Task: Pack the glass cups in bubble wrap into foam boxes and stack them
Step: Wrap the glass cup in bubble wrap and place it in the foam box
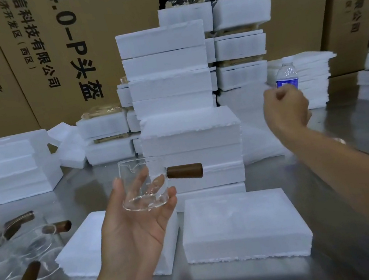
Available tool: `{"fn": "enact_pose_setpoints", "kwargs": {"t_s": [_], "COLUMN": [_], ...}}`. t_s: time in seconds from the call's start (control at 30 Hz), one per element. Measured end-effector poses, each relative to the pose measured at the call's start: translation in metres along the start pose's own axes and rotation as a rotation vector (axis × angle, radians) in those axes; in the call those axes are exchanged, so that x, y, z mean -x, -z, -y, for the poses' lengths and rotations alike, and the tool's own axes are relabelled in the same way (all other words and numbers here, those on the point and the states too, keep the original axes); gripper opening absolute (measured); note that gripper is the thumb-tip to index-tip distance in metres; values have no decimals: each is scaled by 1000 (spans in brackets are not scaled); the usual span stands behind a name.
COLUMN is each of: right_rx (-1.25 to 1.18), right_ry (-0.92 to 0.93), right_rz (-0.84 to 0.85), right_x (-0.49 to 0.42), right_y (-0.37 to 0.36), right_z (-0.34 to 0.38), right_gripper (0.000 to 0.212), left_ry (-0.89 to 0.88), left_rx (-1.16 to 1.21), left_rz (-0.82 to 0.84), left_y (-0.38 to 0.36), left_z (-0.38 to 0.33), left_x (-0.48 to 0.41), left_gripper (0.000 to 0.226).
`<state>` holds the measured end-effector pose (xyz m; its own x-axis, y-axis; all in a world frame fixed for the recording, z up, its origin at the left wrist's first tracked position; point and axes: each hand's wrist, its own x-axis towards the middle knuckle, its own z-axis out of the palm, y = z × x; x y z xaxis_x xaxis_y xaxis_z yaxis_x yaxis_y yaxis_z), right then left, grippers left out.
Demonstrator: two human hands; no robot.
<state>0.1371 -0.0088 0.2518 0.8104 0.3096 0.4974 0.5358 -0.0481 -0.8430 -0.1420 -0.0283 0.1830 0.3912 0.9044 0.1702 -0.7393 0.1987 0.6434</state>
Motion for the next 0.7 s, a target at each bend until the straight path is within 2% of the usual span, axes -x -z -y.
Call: {"fn": "enact_pose_setpoints", "kwargs": {"t_s": [0.07, 0.1, 0.27, 0.37, 0.47, 0.6, 0.7], "right_rx": [-153, -224, -365, -308, -222, -120, 53], "right_ry": [27, 96, 619, 826, 915, 1017, 1076], "right_rz": [-29, -41, 37, 147, 304, 440, 463], "right_x": [3, 8, 63, 99, 131, 164, 179], "right_y": [18, 27, 62, 67, 63, 55, 49], "right_z": [24, 35, 66, 59, 43, 21, 9], "right_gripper": [22, 24, 24, 11, 5, 22, 24], "left_ry": [7, 7, -17, -26, -75, -129, -141], "left_rx": [16, 25, 66, 117, 184, 310, 379], "left_rz": [-2, 2, 26, 26, 9, -18, -19], "left_y": [-1, -1, 0, -1, -1, 7, 11], "left_z": [-2, -3, -8, -12, -17, -26, -32], "left_x": [1, 1, 3, 4, 4, 6, 7], "left_gripper": [41, 42, 40, 42, 45, 51, 52]}}
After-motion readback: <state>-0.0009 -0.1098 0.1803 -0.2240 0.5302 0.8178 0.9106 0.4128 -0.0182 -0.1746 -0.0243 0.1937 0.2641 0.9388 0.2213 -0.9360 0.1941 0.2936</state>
